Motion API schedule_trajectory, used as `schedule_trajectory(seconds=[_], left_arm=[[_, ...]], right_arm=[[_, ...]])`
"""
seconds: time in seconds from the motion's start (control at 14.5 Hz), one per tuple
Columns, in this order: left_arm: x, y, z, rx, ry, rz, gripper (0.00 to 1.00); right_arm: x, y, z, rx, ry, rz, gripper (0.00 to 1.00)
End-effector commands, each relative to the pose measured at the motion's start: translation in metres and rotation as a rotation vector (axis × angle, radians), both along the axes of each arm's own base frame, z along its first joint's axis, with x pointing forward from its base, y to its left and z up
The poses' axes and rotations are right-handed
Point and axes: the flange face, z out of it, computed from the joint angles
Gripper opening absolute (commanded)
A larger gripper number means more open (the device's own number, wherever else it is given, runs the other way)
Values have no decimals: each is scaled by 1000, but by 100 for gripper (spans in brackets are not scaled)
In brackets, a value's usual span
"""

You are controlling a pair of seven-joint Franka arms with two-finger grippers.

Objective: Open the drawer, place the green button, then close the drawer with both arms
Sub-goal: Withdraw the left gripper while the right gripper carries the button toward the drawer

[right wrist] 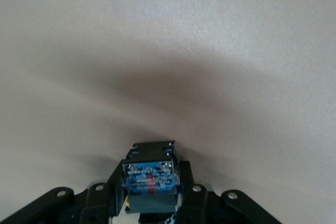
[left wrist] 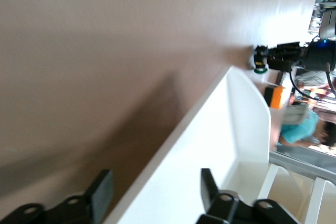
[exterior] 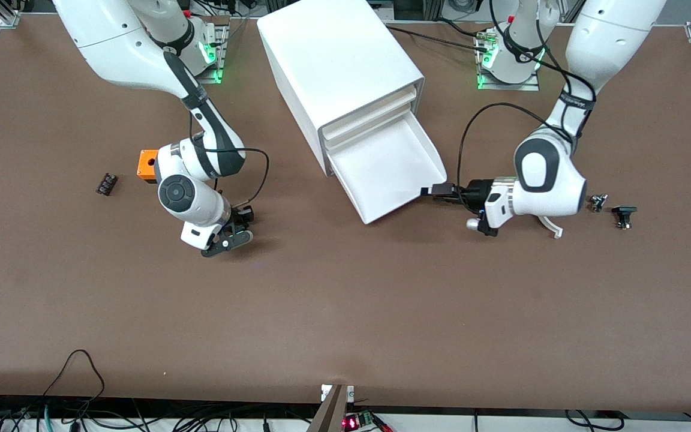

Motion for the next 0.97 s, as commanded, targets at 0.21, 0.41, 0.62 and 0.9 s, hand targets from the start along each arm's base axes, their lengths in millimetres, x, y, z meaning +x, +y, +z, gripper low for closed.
schedule_trajectory(seconds=[0.21,0.41,0.62,0.9], left_arm=[[40,116,153,234,-333,48,100],[33,167,226,385,-434,-10,100],[19,202,298,568,-406,-75,100],[-1,200,373,828,-191,54,100]], right_arm=[[14,21,105,31,-102,78,41],[33,55,195,51,-132,296,41],[23,109,250,86,-172,490,41],[-24,212,286,166,-227,663,41]])
